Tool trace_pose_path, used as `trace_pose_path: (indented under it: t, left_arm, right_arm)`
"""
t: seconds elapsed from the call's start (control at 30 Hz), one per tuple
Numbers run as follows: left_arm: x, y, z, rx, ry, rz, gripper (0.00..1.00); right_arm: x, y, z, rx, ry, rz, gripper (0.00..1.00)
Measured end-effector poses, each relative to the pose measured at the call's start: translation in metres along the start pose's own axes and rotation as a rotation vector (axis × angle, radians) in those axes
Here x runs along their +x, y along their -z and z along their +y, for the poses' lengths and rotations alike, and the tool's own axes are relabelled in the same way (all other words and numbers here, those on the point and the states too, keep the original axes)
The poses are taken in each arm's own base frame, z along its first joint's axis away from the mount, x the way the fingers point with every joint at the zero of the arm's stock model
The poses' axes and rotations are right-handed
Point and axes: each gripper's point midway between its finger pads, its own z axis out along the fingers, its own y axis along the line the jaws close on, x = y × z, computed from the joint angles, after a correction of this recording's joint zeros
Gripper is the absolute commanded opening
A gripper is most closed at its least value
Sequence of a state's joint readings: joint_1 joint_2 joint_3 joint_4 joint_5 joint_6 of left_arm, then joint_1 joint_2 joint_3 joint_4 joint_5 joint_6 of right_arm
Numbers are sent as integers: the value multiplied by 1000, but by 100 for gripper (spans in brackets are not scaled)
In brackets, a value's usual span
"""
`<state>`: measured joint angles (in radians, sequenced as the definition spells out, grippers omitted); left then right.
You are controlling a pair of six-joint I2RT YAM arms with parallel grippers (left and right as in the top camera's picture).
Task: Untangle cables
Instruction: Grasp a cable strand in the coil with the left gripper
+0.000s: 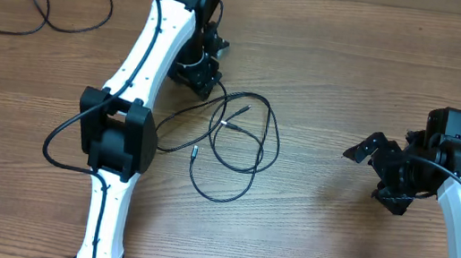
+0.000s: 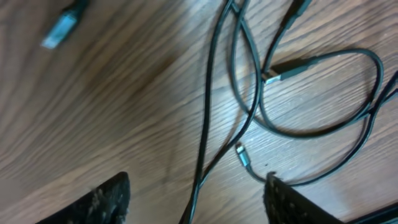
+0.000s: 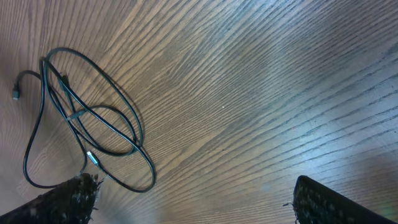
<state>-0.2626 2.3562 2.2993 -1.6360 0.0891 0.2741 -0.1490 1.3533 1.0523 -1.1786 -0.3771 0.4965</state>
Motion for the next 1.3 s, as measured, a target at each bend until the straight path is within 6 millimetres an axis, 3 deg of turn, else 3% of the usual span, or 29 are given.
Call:
trace_pose_path:
  t: [0.13,0.2,0.3,0.53,0.63,0.77,0.9,1.17,1.23,1.3]
  left_arm:
    - [3,-17,-10,28,-31,34,68]
    - [7,-27,-17,39,-43,64,63]
    - [8,-39,-21,46,-57,83,45]
    - [17,-55,-22,57,-56,125,49]
    - [19,-57,-21,53,-56,132,46]
    - [14,-58,-19,42,-61,115,35]
    - [14,-58,-17,31,-64,115,4]
    - [25,-52,-18,31,-64,158,4]
    - [25,-35,-23,53,-65,155,4]
    - [11,-10,-29,67,-71,73,4]
  right_arm:
    - [0,0,0,0,0,-1,100]
    - [0,0,0,0,0,0,100]
    - [0,0,0,1,-1,1,100]
    - [1,0,-1,2,-2,4,100]
    - [2,0,-1,4,-3,6,100]
    - [2,0,-1,5,-3,7,100]
    - [2,0,-1,5,-4,7,100]
    - [2,0,-1,5,-3,8,100]
    - [2,0,-1,5,-4,8,100]
    - [2,0,-1,6,-4,8,100]
